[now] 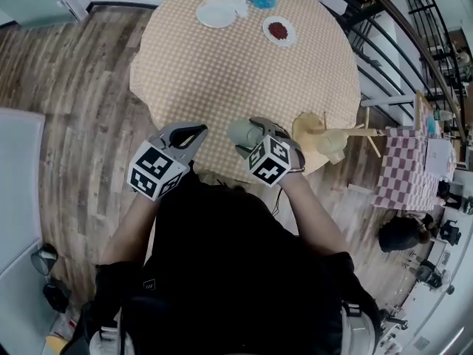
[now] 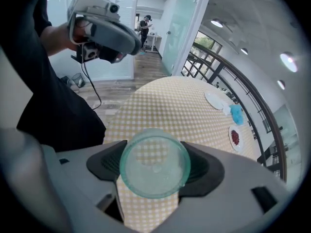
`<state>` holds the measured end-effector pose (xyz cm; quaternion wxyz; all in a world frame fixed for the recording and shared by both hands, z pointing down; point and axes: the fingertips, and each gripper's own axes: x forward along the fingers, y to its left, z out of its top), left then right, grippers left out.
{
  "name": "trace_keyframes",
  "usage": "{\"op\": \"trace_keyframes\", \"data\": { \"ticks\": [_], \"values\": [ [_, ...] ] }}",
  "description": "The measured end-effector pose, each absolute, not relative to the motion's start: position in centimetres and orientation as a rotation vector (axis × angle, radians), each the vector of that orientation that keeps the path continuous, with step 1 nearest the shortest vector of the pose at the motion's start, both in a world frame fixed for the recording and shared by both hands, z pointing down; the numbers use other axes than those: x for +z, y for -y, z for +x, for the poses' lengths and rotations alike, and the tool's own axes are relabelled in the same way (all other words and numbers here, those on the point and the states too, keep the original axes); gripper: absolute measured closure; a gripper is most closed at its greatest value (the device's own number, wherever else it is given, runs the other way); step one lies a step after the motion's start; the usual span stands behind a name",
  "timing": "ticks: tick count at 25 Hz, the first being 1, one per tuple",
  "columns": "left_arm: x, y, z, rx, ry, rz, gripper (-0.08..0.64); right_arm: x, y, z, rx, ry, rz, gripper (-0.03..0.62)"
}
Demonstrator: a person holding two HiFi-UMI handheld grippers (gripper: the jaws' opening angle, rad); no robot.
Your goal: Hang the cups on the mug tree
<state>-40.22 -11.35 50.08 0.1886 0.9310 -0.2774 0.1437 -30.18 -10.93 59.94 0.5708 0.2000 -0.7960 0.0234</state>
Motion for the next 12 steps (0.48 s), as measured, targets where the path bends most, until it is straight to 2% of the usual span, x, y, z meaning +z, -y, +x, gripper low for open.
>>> {"op": "trace_keyframes", "data": {
  "ticks": [12],
  "values": [
    [46.7, 5.4, -27.3, 0.427, 0.826, 2.694, 0.554, 54.6, -1.1, -18.9, -0.029, 1.965, 0.474, 0.245]
  ]
}}
